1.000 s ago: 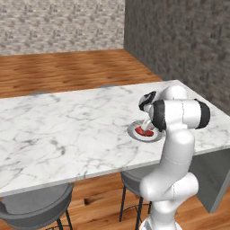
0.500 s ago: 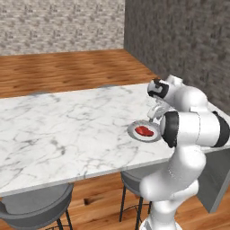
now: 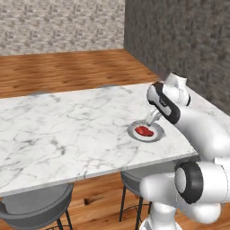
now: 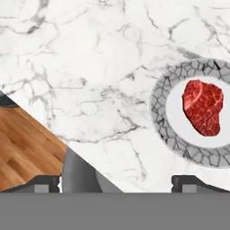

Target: Take the steak from the fridge and place it on the digital scale on the counter by the fridge. Wait a few seconds for a reading, then move it to the plate on the dining counter.

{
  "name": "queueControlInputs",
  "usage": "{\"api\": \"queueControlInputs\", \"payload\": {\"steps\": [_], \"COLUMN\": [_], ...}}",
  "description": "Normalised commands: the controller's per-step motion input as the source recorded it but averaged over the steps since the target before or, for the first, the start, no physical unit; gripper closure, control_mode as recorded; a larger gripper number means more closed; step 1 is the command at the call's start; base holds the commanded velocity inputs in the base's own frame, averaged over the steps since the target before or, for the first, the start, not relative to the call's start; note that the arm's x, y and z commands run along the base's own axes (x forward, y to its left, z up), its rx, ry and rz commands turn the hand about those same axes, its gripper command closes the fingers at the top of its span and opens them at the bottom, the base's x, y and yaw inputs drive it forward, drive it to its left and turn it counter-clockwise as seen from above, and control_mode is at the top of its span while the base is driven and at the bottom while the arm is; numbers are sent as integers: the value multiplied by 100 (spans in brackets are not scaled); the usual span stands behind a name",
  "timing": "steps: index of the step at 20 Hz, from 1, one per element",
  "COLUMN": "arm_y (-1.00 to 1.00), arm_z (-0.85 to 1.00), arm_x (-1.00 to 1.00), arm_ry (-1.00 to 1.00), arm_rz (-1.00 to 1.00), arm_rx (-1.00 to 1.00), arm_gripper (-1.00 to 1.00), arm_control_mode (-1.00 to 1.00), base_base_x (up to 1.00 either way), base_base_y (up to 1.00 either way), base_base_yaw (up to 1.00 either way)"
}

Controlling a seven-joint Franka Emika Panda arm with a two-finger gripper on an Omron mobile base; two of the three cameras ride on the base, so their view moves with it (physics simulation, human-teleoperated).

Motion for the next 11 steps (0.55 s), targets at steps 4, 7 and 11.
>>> {"api": "queueControlInputs", "payload": {"steps": [4, 7, 11], "arm_y": [95, 91, 75], "arm_z": [3, 7, 23], "arm_x": [-100, -100, -100], "arm_ry": [-33, -33, -26], "arm_rz": [-1, -3, -4], "arm_rx": [-20, -21, -17], "arm_gripper": [-100, -100, -100], "arm_control_mode": [-100, -100, -100], "base_base_x": [0, 0, 0], "base_base_y": [0, 0, 0], "base_base_yaw": [0, 0, 0]}}
